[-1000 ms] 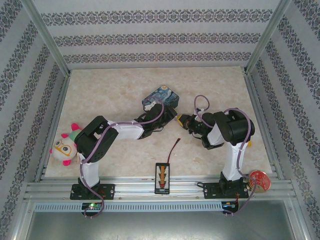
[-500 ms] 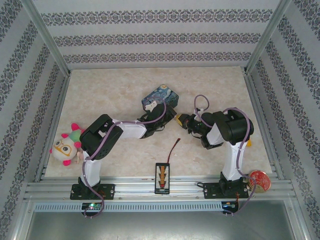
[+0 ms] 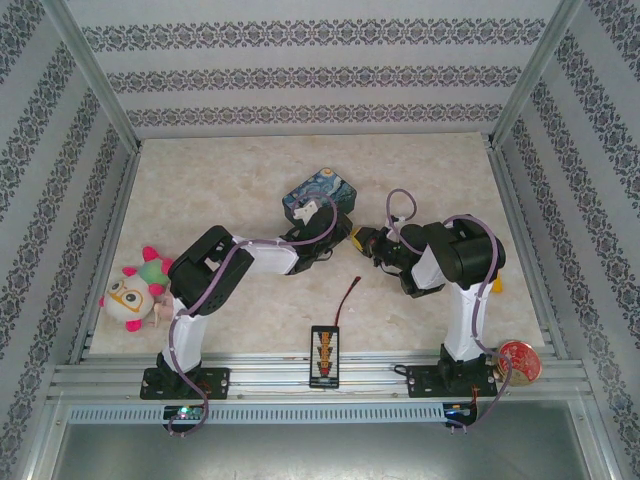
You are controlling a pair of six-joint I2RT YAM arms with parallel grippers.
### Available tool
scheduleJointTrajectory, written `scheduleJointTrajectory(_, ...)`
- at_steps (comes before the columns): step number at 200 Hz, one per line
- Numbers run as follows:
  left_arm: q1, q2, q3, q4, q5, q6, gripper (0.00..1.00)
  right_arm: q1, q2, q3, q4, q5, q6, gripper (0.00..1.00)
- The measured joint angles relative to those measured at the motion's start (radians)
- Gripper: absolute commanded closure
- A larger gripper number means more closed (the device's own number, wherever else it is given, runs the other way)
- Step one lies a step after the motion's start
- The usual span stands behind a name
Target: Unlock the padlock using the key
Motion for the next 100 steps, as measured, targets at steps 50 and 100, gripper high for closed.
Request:
scheduleJointTrajectory(50,0.0,0.002,0.0,-0.003,-0.014,-0.014,0.52,0.006,0.001,0.001,0.0,0.003,0.0,1.0)
scheduleJointTrajectory(100,-0.001,0.033,0.0,0.05,-0.023,-0.028,0.61,0.006,0.002,0.002,0.0,0.005,0.001,1.0)
